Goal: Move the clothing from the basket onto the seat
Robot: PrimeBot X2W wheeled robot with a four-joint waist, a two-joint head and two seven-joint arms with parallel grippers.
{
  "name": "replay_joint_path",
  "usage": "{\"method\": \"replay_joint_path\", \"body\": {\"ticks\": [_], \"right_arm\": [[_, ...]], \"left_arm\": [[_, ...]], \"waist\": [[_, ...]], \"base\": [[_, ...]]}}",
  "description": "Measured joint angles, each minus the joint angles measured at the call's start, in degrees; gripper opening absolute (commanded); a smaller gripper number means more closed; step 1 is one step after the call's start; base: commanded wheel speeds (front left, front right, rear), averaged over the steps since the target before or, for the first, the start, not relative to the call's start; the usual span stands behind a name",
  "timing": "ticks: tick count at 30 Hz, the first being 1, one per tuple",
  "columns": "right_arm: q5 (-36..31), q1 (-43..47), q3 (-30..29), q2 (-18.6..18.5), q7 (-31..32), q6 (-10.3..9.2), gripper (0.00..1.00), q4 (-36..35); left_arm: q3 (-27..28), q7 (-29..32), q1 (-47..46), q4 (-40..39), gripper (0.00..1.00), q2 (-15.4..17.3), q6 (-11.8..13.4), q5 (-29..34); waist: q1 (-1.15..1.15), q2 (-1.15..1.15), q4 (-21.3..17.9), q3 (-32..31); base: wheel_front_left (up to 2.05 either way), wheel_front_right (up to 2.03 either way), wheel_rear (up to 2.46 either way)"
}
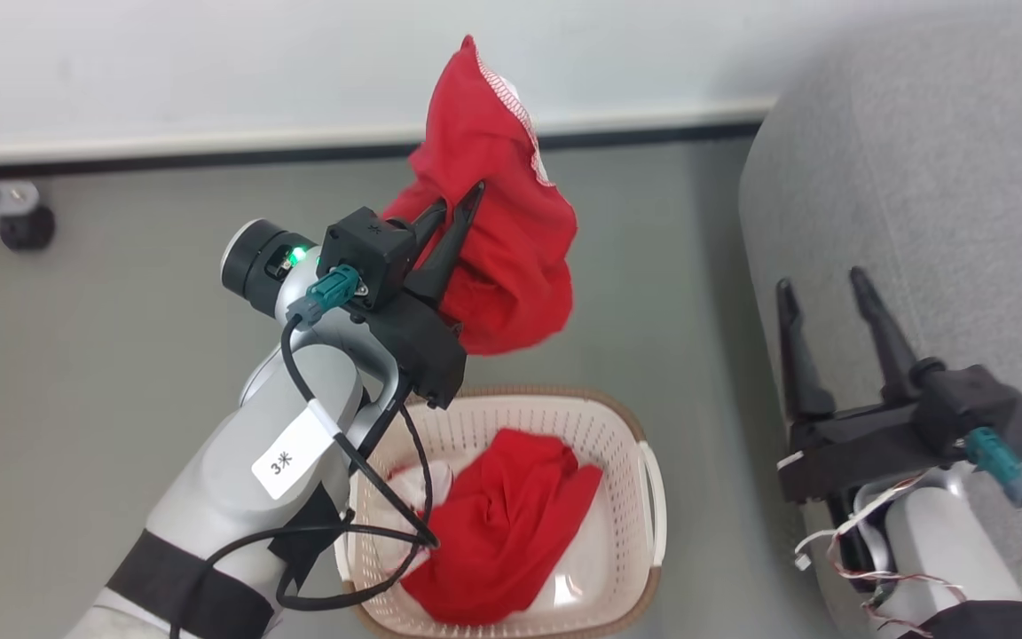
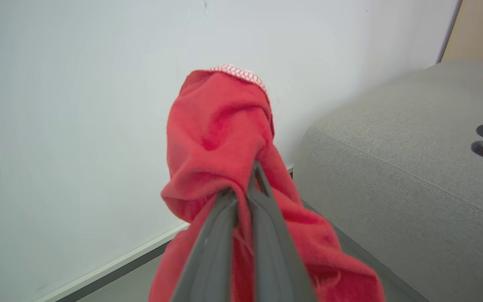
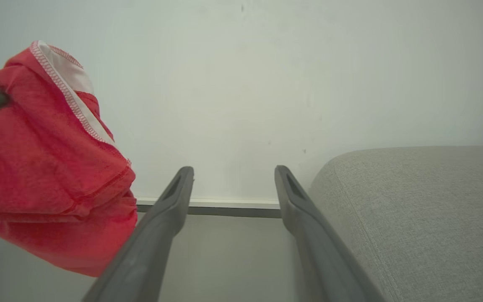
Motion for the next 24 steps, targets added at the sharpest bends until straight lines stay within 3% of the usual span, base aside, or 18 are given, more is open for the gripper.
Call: {"method": "replay_joint_path", "body": {"ticks": [8, 16, 24], "right_arm": [[-0.2, 0.0, 3.8, 0.4, 0.0, 1.00, 1.00, 4.6], [-0.7, -0.9, 11.3, 0.7, 0.0, 2.44, 1.00, 10.9], [-0.4, -0.7, 16.7, 0.9, 0.0, 2.77, 1.00, 17.1]], "left_arm": [[-0.4, 0.0, 0.5, 0.8, 0.00, -0.1, -0.5, -0.7], [-1.2, 0.0, 1.0, 2.6, 0.00, -1.2, -1.0, -1.5], [-3.0, 0.6, 3.4, 2.6, 0.00, -2.0, -1.0, -3.2]], "waist": [[0.00, 0.00, 0.1, -6.1], [0.00, 0.00, 0.1, -12.1], [0.00, 0.00, 0.2, -17.9]], "base": [[0.00, 0.00, 0.00], [0.00, 0.00, 0.00], [0.00, 0.00, 0.00]]}}
